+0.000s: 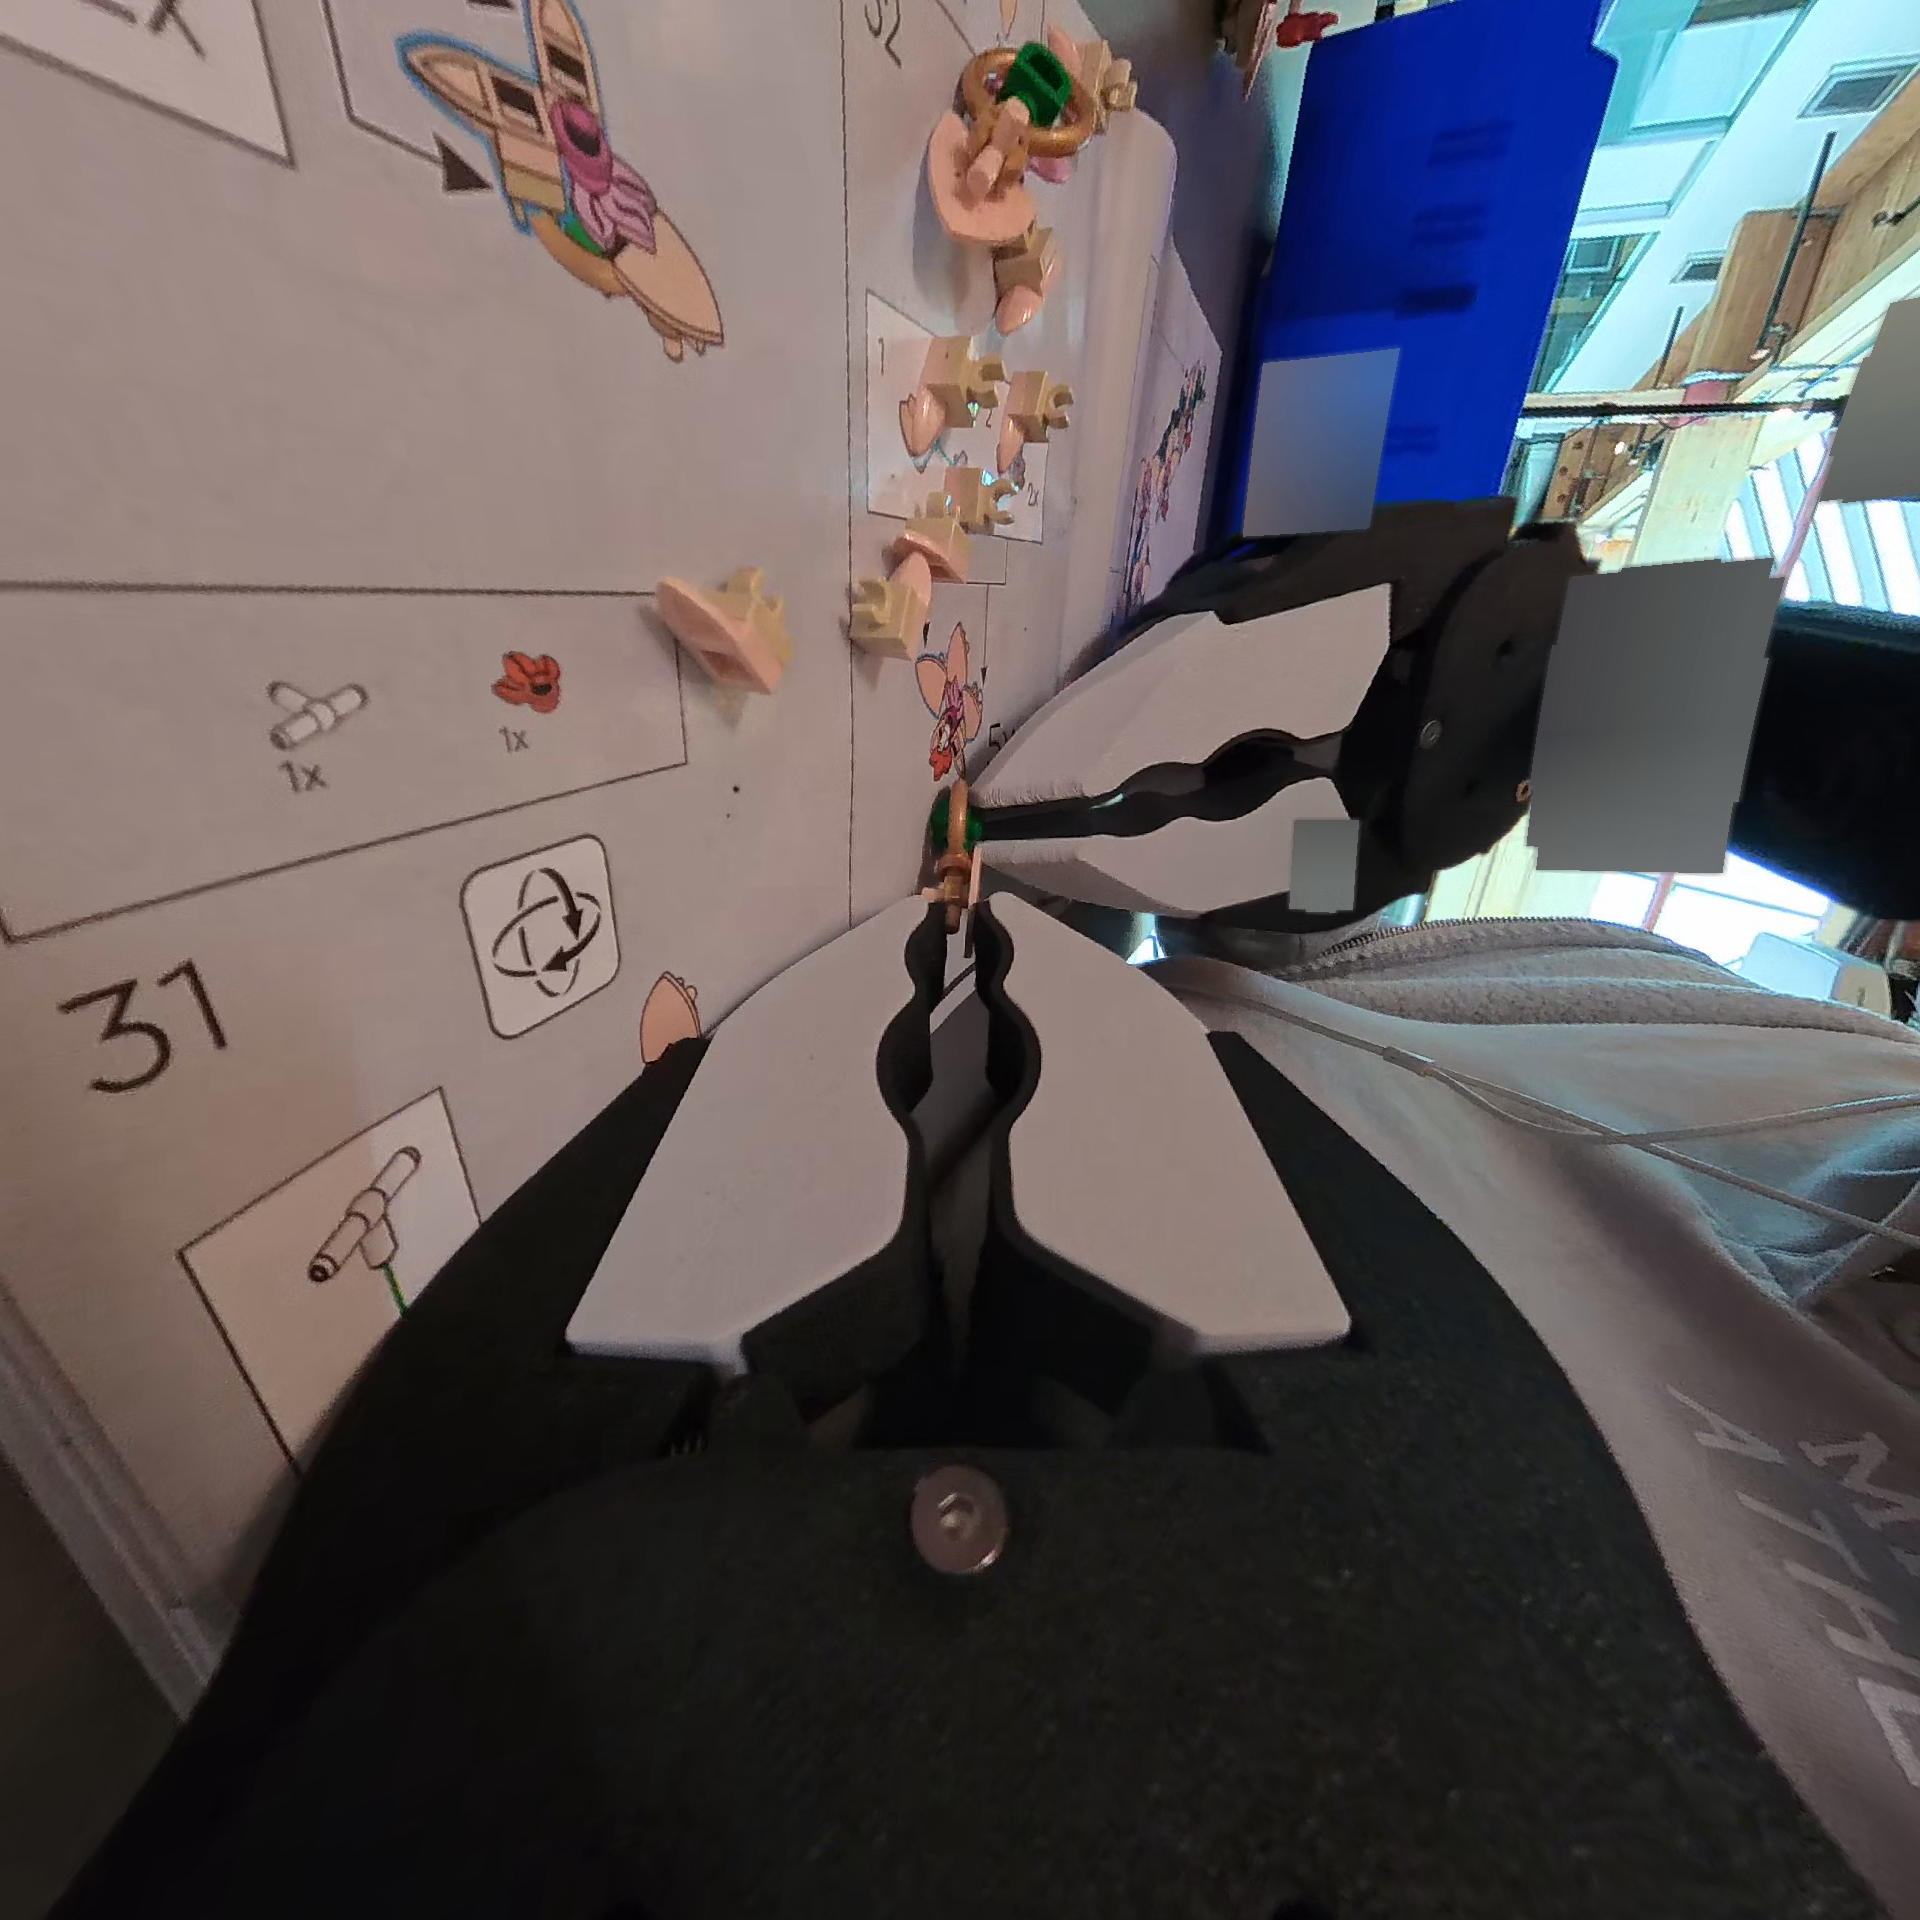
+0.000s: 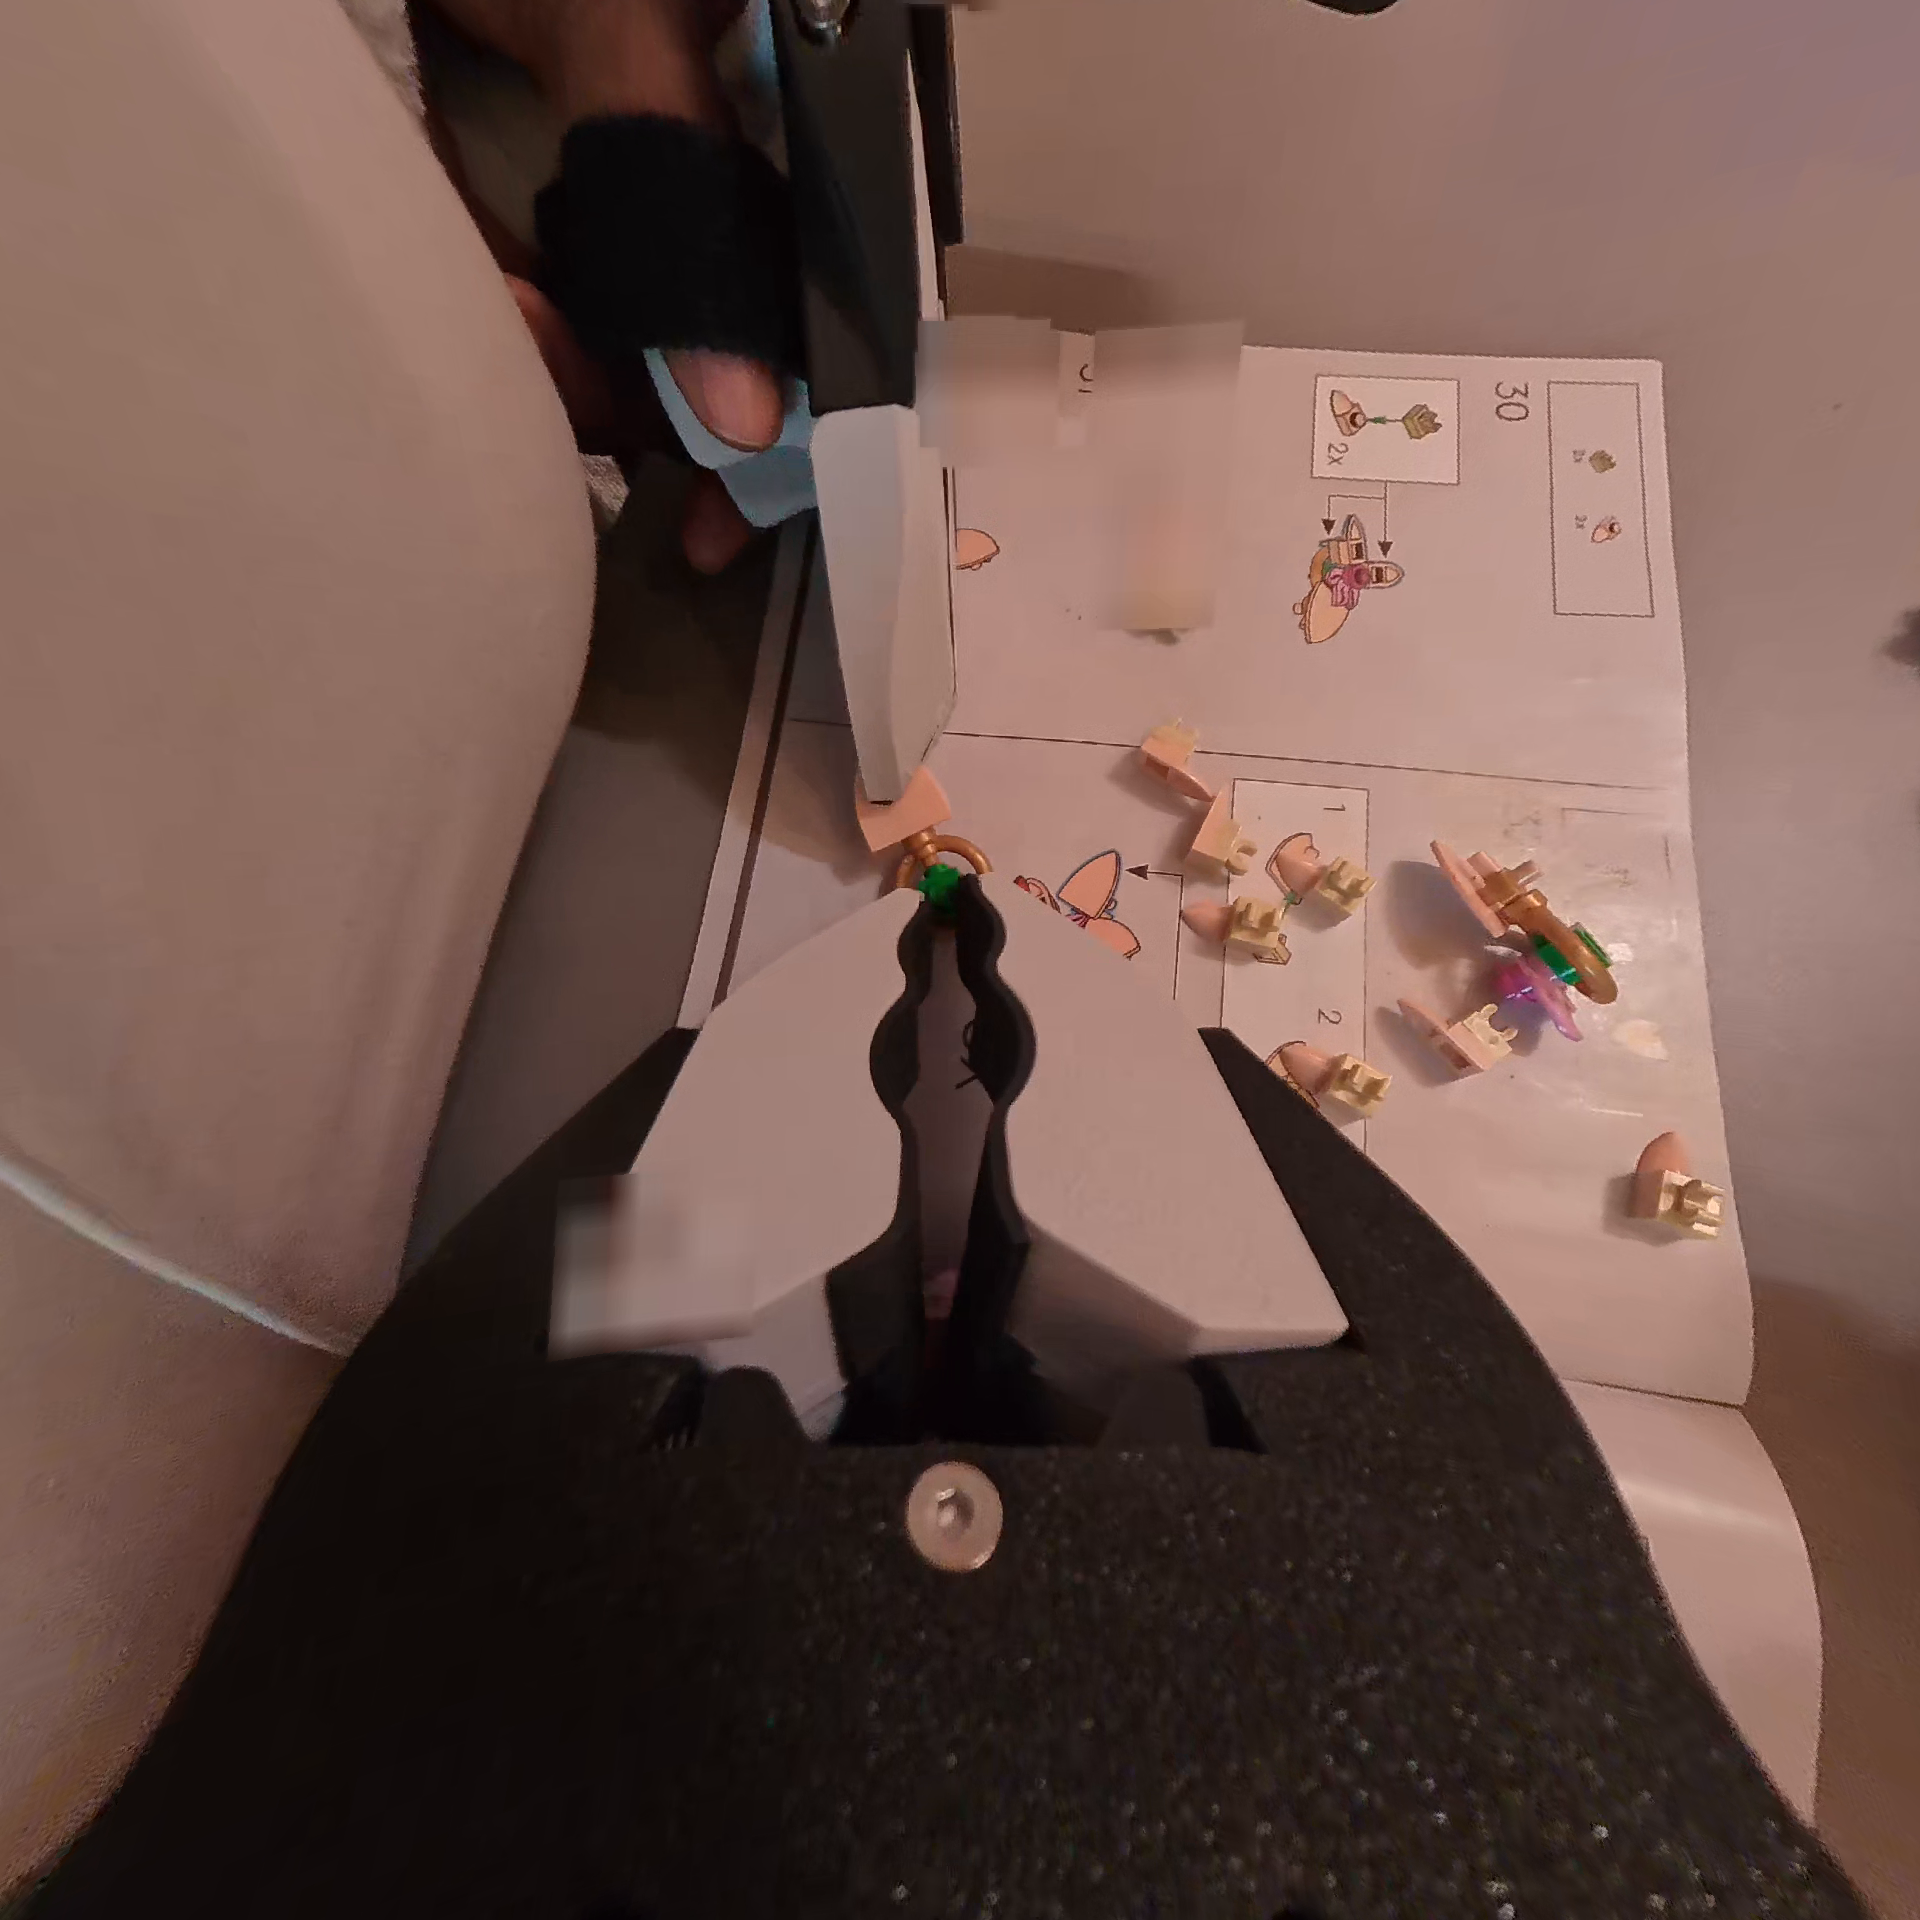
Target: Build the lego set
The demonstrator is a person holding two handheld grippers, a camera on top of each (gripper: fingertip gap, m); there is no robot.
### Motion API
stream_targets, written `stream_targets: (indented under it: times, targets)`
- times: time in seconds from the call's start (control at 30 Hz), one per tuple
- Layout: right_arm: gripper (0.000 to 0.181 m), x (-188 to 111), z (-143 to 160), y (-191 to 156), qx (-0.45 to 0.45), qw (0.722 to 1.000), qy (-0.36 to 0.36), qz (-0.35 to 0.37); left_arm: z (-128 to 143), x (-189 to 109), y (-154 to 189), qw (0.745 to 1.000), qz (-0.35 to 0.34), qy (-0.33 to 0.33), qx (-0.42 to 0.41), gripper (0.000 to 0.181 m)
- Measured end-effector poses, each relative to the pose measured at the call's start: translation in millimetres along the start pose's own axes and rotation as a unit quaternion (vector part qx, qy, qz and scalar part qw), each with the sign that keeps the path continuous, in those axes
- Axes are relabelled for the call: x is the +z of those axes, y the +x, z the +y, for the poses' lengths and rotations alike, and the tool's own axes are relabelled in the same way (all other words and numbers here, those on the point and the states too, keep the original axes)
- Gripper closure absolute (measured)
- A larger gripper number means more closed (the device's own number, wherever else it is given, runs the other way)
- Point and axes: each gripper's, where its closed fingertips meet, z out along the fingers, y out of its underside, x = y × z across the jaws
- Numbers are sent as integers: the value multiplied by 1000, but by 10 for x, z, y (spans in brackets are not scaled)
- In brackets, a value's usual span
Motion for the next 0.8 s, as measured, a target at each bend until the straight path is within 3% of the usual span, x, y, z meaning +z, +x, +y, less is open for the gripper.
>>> stream_targets:
  times: [0.43, 0.8]
  targets:
    - [177, -86, -22, 43, -44, 999, -22, 0, 12, 3, -5, 1000, -5, 1, 8, 176]
    - [175, 13, -26, 18, 27, 997, -55, 37, 17, 0, -6, 1000, -5, 2, 10, 176]
